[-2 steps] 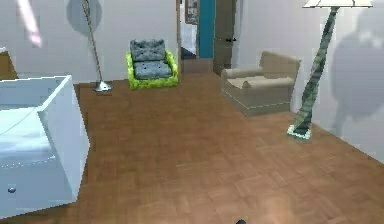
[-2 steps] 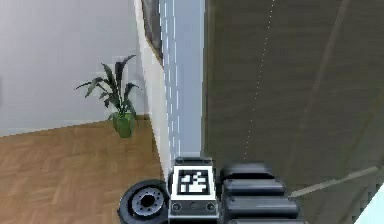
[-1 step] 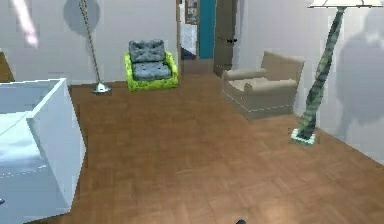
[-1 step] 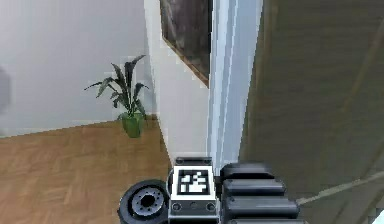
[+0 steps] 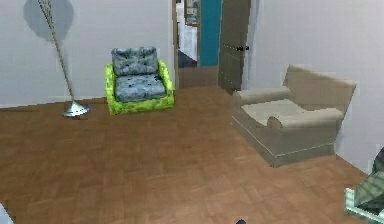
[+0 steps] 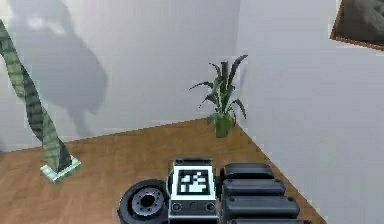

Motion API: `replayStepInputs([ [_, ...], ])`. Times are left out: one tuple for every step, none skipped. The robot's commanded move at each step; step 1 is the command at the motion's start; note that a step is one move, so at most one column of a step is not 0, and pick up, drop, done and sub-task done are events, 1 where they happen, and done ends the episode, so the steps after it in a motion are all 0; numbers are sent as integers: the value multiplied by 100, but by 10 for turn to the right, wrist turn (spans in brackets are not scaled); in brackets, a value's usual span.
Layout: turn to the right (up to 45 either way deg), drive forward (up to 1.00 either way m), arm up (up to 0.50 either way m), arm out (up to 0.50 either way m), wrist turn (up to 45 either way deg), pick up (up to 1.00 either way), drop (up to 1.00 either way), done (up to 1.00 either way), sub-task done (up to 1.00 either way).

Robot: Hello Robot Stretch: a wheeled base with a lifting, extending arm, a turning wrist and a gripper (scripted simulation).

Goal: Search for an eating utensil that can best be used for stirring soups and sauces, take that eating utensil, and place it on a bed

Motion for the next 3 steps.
replayStepInputs([
  [0,100,0,0,0,0,0,0,0],
  [0,100,0,0,0,0,0,0,0],
  [30,0,0,0,0,0,0,0,0],
])
